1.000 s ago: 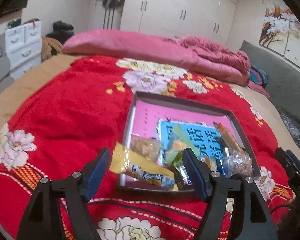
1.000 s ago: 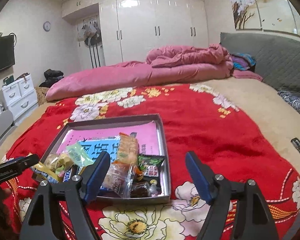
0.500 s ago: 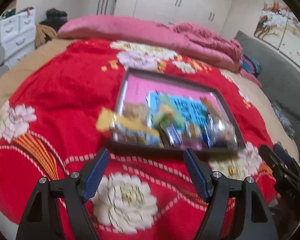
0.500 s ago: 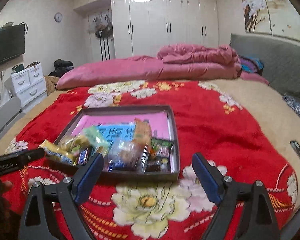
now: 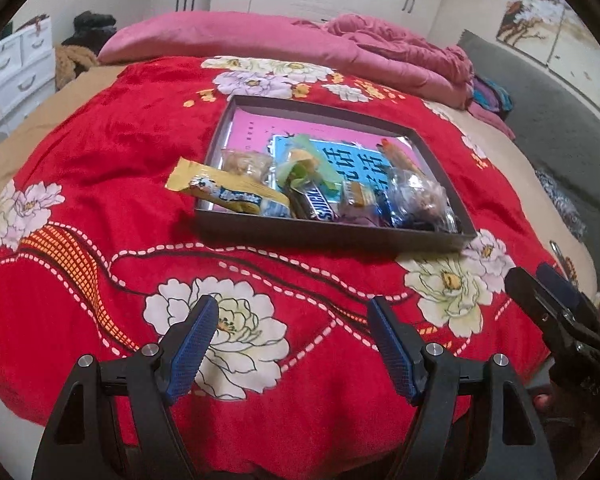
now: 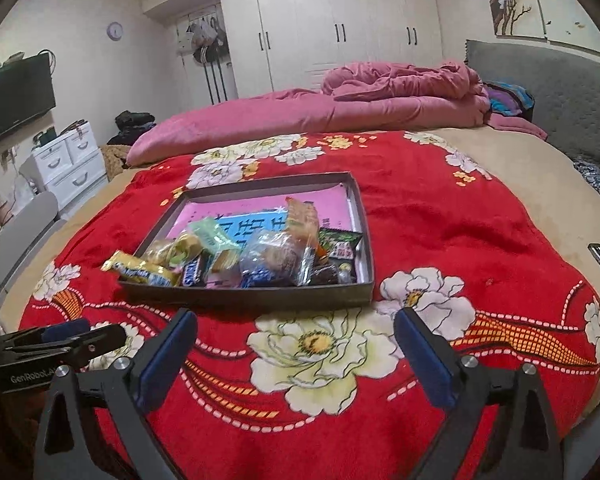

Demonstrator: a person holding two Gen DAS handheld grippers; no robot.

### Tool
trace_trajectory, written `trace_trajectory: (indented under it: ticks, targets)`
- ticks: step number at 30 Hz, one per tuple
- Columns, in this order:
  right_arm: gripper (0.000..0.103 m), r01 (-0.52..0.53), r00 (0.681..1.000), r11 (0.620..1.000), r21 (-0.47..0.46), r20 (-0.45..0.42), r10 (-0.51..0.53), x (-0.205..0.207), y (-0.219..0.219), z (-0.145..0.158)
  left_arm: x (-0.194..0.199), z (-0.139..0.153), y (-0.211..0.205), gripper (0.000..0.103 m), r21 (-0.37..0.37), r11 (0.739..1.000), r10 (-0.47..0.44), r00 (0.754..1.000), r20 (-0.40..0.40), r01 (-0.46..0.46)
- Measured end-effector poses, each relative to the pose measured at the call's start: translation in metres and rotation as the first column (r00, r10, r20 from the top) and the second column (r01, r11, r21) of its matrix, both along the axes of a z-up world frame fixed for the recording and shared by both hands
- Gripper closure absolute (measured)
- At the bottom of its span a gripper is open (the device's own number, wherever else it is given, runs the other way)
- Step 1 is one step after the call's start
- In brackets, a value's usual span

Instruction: Organize snacks

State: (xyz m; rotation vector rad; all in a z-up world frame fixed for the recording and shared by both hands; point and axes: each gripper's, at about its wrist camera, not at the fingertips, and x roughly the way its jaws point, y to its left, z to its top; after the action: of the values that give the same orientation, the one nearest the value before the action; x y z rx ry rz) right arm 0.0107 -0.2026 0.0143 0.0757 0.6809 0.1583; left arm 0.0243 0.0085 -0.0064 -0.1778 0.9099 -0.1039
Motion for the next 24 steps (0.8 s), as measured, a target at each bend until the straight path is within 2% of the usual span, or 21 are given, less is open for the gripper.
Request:
trace_trajectory:
  ticks: [8,24]
  targets:
    - [0.001,-0.029,1.000,0.999,-0.022,-0.004,0.029,0.0000,0.0047,-0.0036,0.0001,0.0007,0.0000,0.025,0.025,1.000,-0.003,1.000,0.005,0.003]
    - [0.001,-0.023,0.999,1.000,-0.002,-0.026,0.023,0.0028,-0.0001,-0.0083,-0.0004,0.0005,-0.0046,0.025,0.054,0.998,-0.020,1.000,0.006,0.020]
